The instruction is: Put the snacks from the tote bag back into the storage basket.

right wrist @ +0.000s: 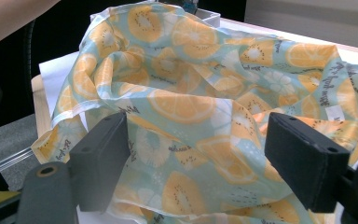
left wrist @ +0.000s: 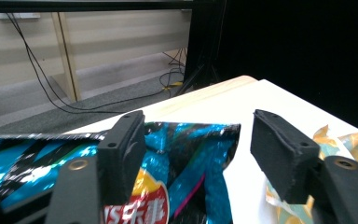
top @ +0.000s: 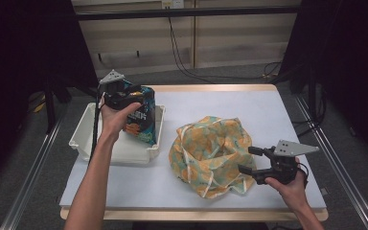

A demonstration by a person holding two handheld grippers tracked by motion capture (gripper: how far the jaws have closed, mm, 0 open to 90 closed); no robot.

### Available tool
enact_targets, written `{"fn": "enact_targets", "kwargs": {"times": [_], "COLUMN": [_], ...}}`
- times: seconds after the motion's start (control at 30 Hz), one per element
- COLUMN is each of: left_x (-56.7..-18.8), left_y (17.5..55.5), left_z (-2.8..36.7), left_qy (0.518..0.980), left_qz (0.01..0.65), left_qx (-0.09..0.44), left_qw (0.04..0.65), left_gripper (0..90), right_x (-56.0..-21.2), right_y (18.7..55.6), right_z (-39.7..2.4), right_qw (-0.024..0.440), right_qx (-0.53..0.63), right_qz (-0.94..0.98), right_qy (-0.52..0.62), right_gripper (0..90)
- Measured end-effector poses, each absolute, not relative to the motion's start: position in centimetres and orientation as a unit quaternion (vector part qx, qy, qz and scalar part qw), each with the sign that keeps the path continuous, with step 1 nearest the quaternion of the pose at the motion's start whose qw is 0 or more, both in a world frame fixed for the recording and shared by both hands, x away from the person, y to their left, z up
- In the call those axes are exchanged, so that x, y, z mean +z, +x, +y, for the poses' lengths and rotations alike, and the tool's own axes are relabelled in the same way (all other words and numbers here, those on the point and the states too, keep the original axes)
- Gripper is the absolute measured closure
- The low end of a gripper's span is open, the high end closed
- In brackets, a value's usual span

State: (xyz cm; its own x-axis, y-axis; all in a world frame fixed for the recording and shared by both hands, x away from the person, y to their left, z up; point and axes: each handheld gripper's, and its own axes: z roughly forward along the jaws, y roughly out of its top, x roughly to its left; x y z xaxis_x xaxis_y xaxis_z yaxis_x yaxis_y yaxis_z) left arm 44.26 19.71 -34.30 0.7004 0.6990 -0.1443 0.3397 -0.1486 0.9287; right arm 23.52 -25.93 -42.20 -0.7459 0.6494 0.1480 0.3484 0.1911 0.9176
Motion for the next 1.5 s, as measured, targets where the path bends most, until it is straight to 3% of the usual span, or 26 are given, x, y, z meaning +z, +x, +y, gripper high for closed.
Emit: {"fn": "enact_targets", "kwargs": {"times": [0.13, 0.23, 0.3, 0.33, 0.4, 0.6, 0.83, 1.13, 1.3, 1.5], "left_x": [-34.3, -34.6, -35.4, -35.7, -36.6, -39.3, -42.1, -44.9, -45.7, -45.5], "left_y": [43.1, 42.0, 41.1, 40.7, 40.1, 38.6, 37.9, 38.4, 39.2, 39.8], "left_z": [20.8, 21.6, 22.3, 22.4, 22.8, 24.0, 25.1, 23.4, 23.0, 21.6], "left_qy": [0.742, 0.745, 0.749, 0.757, 0.768, 0.792, 0.812, 0.839, 0.84, 0.849], "left_qz": [0.342, 0.333, 0.31, 0.308, 0.301, 0.305, 0.311, 0.324, 0.343, 0.323], "left_qx": [0.166, 0.159, 0.13, 0.138, 0.132, 0.125, 0.106, 0.093, 0.099, 0.088], "left_qw": [0.552, 0.556, 0.571, 0.56, 0.55, 0.515, 0.483, 0.427, 0.408, 0.408], "left_gripper": [35.9, 43.2, 56.2, 58.0, 70.1, 88.4, 90.0, 88.6, 84.0, 84.8], "right_x": [-42.2, -42.2, -42.1, -42.1, -42.1, -42.2, -42.3, -42.4, -42.4, -42.5], "right_y": [23.5, 23.5, 23.4, 23.4, 23.5, 23.4, 23.5, 23.6, 23.6, 23.7], "right_z": [-25.9, -25.9, -25.9, -25.9, -25.9, -25.7, -25.6, -25.4, -25.4, -25.4], "right_qw": [0.139, 0.139, 0.139, 0.14, 0.141, 0.14, 0.137, 0.134, 0.135, 0.135], "right_qx": [0.545, 0.544, 0.545, 0.545, 0.544, 0.543, 0.542, 0.542, 0.541, 0.54], "right_qz": [0.759, 0.759, 0.759, 0.759, 0.76, 0.761, 0.761, 0.763, 0.764, 0.764], "right_qy": [0.329, 0.328, 0.328, 0.329, 0.327, 0.326, 0.329, 0.326, 0.325, 0.326], "right_gripper": [21.5, 21.5, 21.5, 21.5, 21.4, 21.4, 21.4, 21.4, 21.4, 21.4]}}
